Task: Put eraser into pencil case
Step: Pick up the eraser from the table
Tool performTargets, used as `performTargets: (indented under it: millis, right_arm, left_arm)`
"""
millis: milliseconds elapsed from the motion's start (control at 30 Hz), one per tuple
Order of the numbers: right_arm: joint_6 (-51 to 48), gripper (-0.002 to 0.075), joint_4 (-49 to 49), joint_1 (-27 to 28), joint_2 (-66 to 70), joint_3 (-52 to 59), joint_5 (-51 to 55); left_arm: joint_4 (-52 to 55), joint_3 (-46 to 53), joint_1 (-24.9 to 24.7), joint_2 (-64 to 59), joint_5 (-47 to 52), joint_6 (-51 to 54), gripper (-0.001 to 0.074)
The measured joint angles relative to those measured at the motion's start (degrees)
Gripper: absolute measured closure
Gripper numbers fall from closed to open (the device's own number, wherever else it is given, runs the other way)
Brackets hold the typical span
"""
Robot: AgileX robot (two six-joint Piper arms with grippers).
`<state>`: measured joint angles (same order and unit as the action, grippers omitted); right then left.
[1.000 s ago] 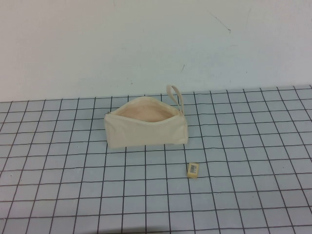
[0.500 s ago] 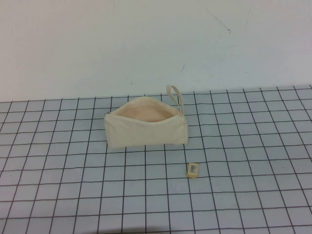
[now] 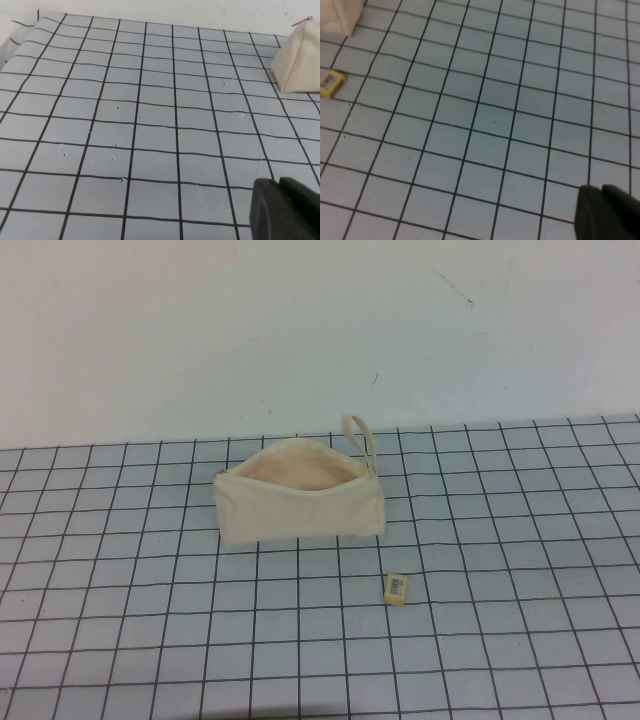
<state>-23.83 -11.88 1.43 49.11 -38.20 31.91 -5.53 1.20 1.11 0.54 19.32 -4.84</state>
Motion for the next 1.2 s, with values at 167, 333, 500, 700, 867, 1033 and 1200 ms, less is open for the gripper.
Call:
performTargets:
  millis: [167, 333, 500, 700, 867, 1033, 1200]
  right_arm:
    - [-3.98, 0.0726, -0.36, -3.56, 15.31, -8.34, 1.62]
    - [-3.57, 0.0726, -0.41, -11.94, 31.34, -16.16, 1.89]
    - [4.66, 0.0726, 3.14, -21.28, 44.37, -26.15, 3.26]
    - [20.05, 0.0678, 17.38, -30.89, 55.85, -39.17, 10.88]
    - [26.89, 0.0451, 19.77, -34.64, 63.08, -47.97, 16.54]
    - [27.88, 0.0265, 15.87, -35.2, 67.92, -53.1, 17.49]
    - [28.15, 0.0242, 15.22, -35.2, 70.44, -53.97, 14.07]
  left_arm:
    - [0.0, 0.0, 0.0, 0.0, 0.0, 0.0, 0.0736]
    - [0.0, 0.0, 0.0, 0.0, 0.0, 0.0, 0.0736]
    - [0.0, 0.0, 0.0, 0.0, 0.0, 0.0, 0.0736]
    - [0.0, 0.0, 0.0, 0.0, 0.0, 0.0, 0.0736]
    - [0.0, 0.0, 0.0, 0.0, 0.0, 0.0, 0.0736]
    - [0.0, 0.0, 0.0, 0.0, 0.0, 0.0, 0.0736]
    - [0.0, 0.0, 0.0, 0.0, 0.0, 0.0, 0.0736]
